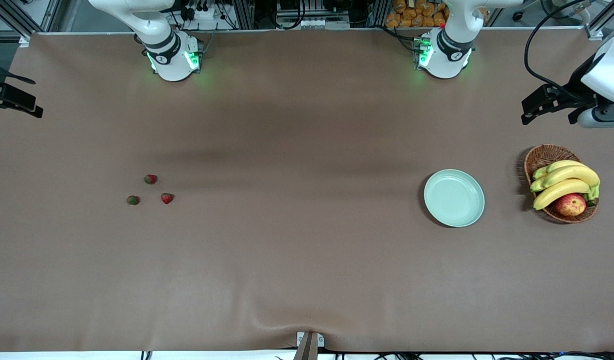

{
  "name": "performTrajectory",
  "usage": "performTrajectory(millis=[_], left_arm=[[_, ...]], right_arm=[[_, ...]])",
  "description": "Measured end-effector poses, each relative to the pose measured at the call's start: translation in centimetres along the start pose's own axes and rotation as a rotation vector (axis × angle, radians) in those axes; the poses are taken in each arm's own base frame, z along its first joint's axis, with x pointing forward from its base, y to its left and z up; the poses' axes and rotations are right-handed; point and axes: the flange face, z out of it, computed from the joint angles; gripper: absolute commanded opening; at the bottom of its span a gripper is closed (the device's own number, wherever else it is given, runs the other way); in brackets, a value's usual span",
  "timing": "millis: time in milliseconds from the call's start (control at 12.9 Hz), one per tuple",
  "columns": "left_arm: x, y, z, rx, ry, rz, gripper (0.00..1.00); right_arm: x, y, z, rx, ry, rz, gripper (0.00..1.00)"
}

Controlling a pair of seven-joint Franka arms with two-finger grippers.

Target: Collect all strawberries into plate

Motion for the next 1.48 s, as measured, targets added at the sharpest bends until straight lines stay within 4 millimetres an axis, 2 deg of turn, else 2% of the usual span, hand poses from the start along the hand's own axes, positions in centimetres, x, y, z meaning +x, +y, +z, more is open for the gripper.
performTrajectory(millis=[388, 544, 699, 1010, 1243, 1476], left_arm=[[0.0, 0.0, 0.0, 0.0, 0.001, 0.0, 1.0], [0.0, 0.0, 0.0, 0.0, -0.001, 0.006, 1.0], [0.1, -0.1, 0.2, 0.0, -0.004, 0.027, 1.0], [0.2, 0.0, 0.2, -0.002, -0.005, 0.032, 1.0], [0.1, 0.5, 0.0, -0.023, -0.003, 0.039, 1.0], [0.1, 0.8, 0.0, -0.025, -0.002, 0.045, 1.0]], right_arm=[[0.2, 0.0, 0.1, 0.0, 0.002, -0.001, 1.0], [1.0, -0.3, 2.0, -0.001, -0.037, -0.005, 1.0], [3.2, -1.0, 6.2, -0.005, -0.084, -0.016, 1.0], [8.6, -2.3, 18.0, -0.025, -0.052, -0.038, 1.0], [11.6, -1.7, 27.2, -0.041, 0.003, -0.032, 1.0], [13.2, 0.4, 35.0, -0.055, 0.021, -0.004, 1.0]])
